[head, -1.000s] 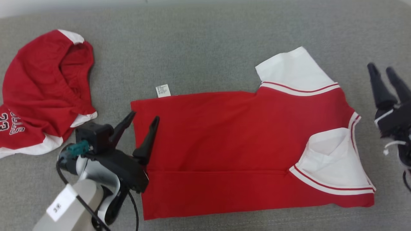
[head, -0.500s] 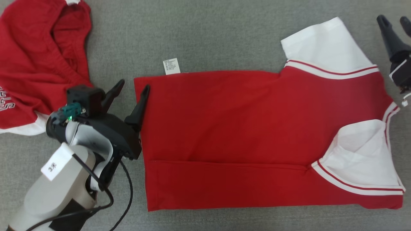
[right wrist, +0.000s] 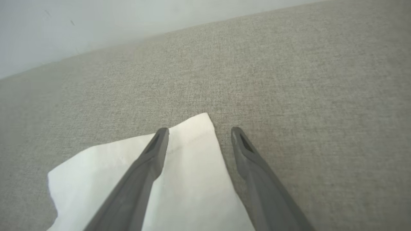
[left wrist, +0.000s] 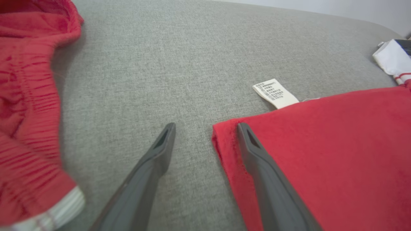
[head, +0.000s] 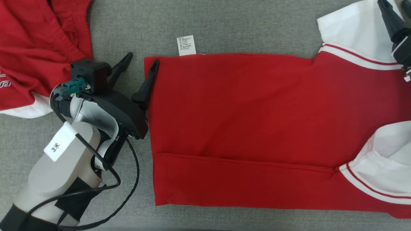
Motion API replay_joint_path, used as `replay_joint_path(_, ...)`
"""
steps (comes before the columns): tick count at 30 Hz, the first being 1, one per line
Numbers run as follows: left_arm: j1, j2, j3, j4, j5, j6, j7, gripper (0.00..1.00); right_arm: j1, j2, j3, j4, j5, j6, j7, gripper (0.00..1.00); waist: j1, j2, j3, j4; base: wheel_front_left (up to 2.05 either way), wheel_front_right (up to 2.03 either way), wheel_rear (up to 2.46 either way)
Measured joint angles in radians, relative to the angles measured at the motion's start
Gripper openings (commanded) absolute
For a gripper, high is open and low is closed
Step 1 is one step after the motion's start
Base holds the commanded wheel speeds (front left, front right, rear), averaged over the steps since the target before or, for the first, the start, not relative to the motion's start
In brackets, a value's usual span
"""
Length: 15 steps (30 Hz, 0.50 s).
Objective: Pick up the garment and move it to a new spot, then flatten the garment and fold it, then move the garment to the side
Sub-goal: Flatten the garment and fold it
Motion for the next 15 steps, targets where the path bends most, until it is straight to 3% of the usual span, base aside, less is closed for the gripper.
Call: replay_joint_path(15, -0.038, -0.024, -0.015, 0.045, 0.026, -0.053, -0.041, 1.0, -0.097, 0.041, 0.018, 0.131, -0.003, 0.013, 0.049, 0.99, -0.0003, -0.0002, 0.038, 0.034, 0.0, 0.0, 0.0)
